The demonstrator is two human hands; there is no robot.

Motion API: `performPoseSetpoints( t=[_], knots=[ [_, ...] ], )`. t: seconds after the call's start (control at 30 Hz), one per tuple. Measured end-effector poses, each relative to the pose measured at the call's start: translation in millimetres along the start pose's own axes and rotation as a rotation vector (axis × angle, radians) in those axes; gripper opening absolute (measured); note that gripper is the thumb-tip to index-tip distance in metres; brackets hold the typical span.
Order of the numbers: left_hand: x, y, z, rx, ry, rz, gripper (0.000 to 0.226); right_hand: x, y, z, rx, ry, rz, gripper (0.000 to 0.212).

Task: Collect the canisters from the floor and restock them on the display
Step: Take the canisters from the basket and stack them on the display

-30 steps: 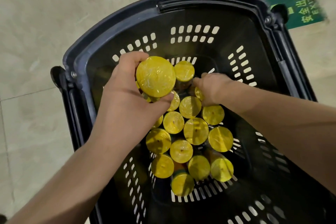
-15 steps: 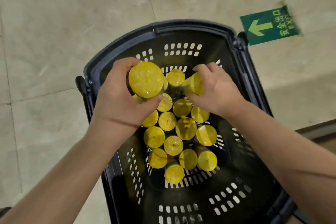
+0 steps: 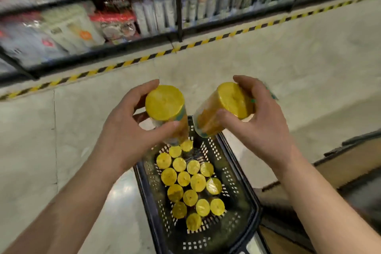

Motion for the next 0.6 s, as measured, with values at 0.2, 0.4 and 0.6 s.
performPoseSetpoints(
  t=[0.2, 0.4, 0.6],
  knots=[
    [-41.8, -6.0, -178.0, 0.121, 0.171, 0.033, 0.084, -135.6, 28.7, 140.0, -0.093, -0.181, -0.145, 0.055],
    [-51.3, 16.6, -326.1, 0.230, 0.254, 0.092, 0.074, -252.0, 76.7, 235.1, -0.136, -0.271, -0.269, 0.048],
    [-37.5, 45.4, -417.3, 0.358, 0.318, 0.136, 0.068, -337.9, 137.5, 279.7, -0.179, -0.222, -0.415, 0.043]
  ],
)
Point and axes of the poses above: each hand's wrist, its own y-axis away from the middle knuckle, its own x-axis out of the palm, z = x × y, the point moved 7 cm from there along -y, towards the middle knuckle, and after that the axes turned 5 degrees about x, right-handed, at the moved point
